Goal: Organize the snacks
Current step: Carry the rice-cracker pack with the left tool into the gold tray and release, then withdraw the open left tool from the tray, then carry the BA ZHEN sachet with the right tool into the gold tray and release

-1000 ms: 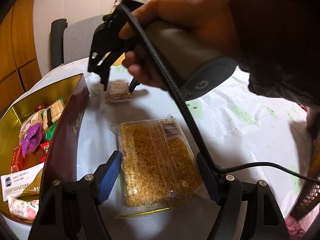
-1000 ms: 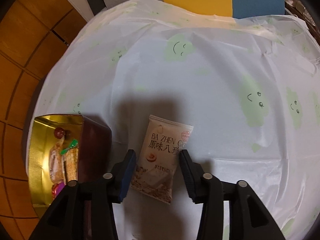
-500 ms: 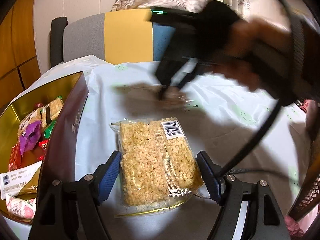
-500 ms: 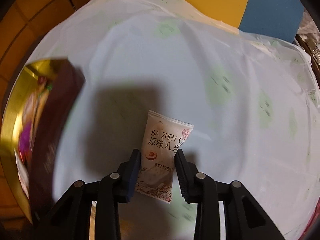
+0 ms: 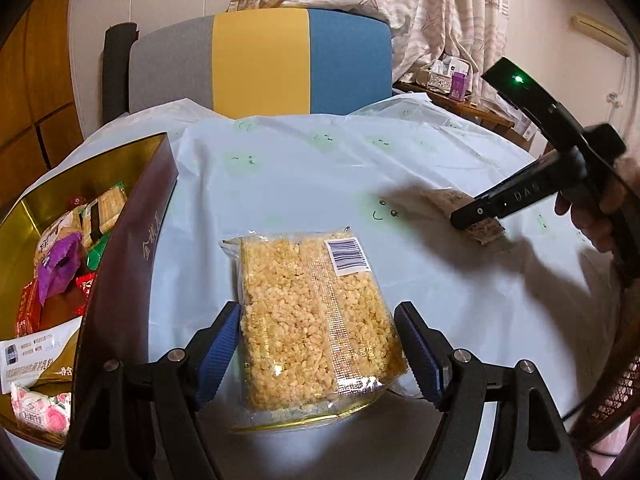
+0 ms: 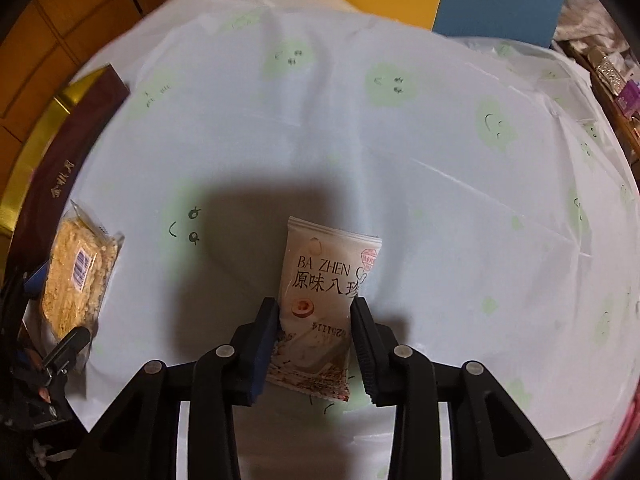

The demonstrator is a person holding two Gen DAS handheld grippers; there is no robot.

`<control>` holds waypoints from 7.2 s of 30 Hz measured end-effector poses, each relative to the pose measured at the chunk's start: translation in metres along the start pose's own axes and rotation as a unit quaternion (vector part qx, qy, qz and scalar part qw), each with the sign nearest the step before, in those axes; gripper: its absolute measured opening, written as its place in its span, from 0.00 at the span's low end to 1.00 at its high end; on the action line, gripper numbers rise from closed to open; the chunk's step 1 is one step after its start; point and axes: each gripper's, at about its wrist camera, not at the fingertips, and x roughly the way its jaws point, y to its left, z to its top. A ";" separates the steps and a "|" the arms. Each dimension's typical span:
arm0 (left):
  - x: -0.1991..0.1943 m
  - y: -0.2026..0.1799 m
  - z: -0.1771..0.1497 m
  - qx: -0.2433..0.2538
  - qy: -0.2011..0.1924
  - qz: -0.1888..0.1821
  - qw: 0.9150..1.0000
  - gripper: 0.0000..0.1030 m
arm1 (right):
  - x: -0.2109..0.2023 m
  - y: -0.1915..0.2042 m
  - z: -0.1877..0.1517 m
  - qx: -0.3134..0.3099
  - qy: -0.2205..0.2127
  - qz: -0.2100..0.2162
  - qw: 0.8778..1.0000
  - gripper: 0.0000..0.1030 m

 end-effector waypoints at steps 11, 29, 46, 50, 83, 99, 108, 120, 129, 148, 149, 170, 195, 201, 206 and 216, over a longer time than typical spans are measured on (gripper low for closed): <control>0.001 -0.003 0.002 -0.003 0.017 0.009 1.000 0.76 | -0.009 0.011 -0.029 -0.045 -0.013 -0.027 0.999 0.38; -0.001 -0.003 0.006 -0.012 0.030 0.014 0.999 0.73 | 0.006 0.029 -0.016 -0.055 -0.015 -0.037 0.998 0.39; -0.006 0.000 0.011 -0.018 0.029 0.007 0.999 0.72 | 0.007 0.046 -0.026 -0.073 -0.022 -0.054 0.996 0.39; -0.012 0.000 0.013 -0.016 0.022 0.007 1.000 0.72 | 0.009 0.048 -0.026 -0.075 -0.022 -0.055 0.995 0.39; -0.088 0.066 0.050 -0.100 -0.056 0.040 0.993 0.72 | 0.004 0.054 -0.028 -0.081 -0.026 -0.068 0.994 0.39; -0.120 0.212 0.025 -0.287 -0.051 0.119 0.949 0.72 | 0.007 0.058 -0.030 -0.094 -0.028 -0.078 0.992 0.39; -0.095 0.255 0.026 -0.375 -0.020 0.094 0.922 0.72 | 0.006 0.062 -0.031 -0.097 -0.028 -0.081 0.992 0.39; -0.059 0.266 0.026 -0.355 0.024 0.147 0.923 0.71 | 0.005 0.063 -0.030 -0.096 -0.028 -0.082 0.992 0.39; -0.081 0.233 0.031 -0.285 -0.010 0.197 0.938 0.71 | 0.005 0.062 -0.029 -0.097 -0.028 -0.086 0.991 0.39; -0.109 0.166 0.028 -0.205 -0.036 0.180 0.961 0.73 | 0.008 0.076 -0.034 -0.107 -0.032 -0.108 0.988 0.39; -0.109 0.165 0.028 -0.204 -0.037 0.178 0.962 0.73 | 0.008 0.076 -0.034 -0.106 -0.031 -0.107 0.988 0.39; -0.119 0.162 0.015 -0.211 -0.049 0.147 0.965 0.73 | 0.008 0.082 -0.020 -0.075 -0.006 -0.154 0.985 0.36; -0.086 0.045 -0.018 -0.015 0.032 -0.118 0.992 0.72 | -0.003 0.106 -0.007 -0.027 -0.050 -0.146 0.988 0.32; -0.077 0.045 -0.028 -0.027 0.049 -0.120 0.991 0.72 | -0.029 0.151 0.013 -0.056 -0.087 -0.073 0.992 0.32; -0.072 0.052 -0.029 -0.047 0.060 -0.124 0.989 0.71 | -0.050 0.208 0.038 -0.105 -0.110 0.048 0.987 0.32; -0.059 0.058 -0.032 -0.063 0.077 -0.127 0.987 0.70 | -0.038 0.328 0.060 -0.238 -0.097 0.126 0.958 0.32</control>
